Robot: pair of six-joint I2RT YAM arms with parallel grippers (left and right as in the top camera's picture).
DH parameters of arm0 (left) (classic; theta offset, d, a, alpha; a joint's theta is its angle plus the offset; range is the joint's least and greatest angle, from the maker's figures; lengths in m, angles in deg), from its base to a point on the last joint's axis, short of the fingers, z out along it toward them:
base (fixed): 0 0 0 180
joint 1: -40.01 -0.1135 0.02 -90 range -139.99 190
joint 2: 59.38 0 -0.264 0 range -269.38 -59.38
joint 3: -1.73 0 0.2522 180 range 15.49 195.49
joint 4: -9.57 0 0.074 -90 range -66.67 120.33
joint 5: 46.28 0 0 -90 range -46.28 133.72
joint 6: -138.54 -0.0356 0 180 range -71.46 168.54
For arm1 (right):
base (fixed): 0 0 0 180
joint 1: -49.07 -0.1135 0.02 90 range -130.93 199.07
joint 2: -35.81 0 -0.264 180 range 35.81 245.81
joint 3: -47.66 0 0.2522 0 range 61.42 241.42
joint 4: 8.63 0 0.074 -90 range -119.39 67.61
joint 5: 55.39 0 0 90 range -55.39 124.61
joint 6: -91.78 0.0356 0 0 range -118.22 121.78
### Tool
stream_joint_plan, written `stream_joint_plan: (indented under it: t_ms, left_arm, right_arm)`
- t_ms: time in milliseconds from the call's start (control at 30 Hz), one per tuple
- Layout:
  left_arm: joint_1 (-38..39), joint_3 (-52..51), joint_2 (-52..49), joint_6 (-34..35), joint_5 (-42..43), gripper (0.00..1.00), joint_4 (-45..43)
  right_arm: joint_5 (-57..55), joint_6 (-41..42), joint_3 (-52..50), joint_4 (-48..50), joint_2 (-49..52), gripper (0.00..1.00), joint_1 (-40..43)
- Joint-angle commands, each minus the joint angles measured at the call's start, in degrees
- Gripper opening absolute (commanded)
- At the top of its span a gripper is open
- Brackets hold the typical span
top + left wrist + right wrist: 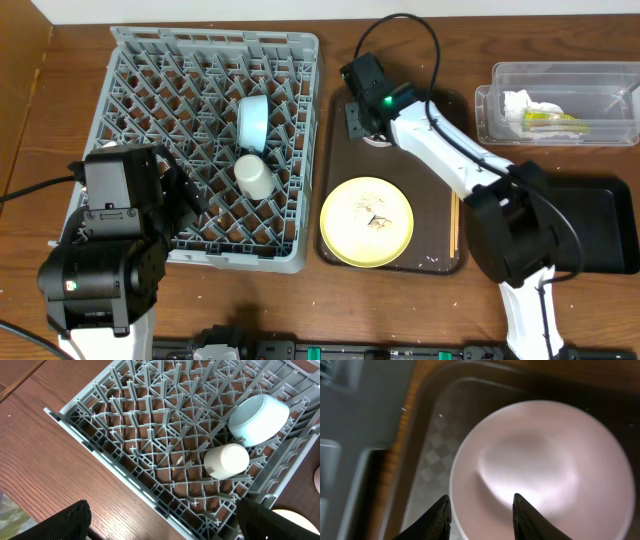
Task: Sort waste into correct bins and load items into the dishwasher
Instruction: 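Move the right gripper back to the tray and grasp the pink bowl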
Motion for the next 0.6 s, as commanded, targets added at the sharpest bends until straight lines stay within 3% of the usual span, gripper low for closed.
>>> stream_joint_plan:
  t_ms: [0,300,567]
  left_arm:
    - [-0.31,-0.02,0.04,0.13,-0.13,0.94,0.04]
    - [-0.31,-0.02,0.04,0.13,-0.13,0.94,0.04]
    - [-0.31,-0.02,0.04,0.13,-0.13,0.94,0.04]
  right_arm:
    - [-1.70,-2.34,-0.31,0.20,3.15,0.36,-0.74]
    - [1.16,-2.36,-0.26,0.02,5.16,0.30,-2.16]
    - [-0.66,-0.35,0.68,-2.67,0.02,0.37,-2.40]
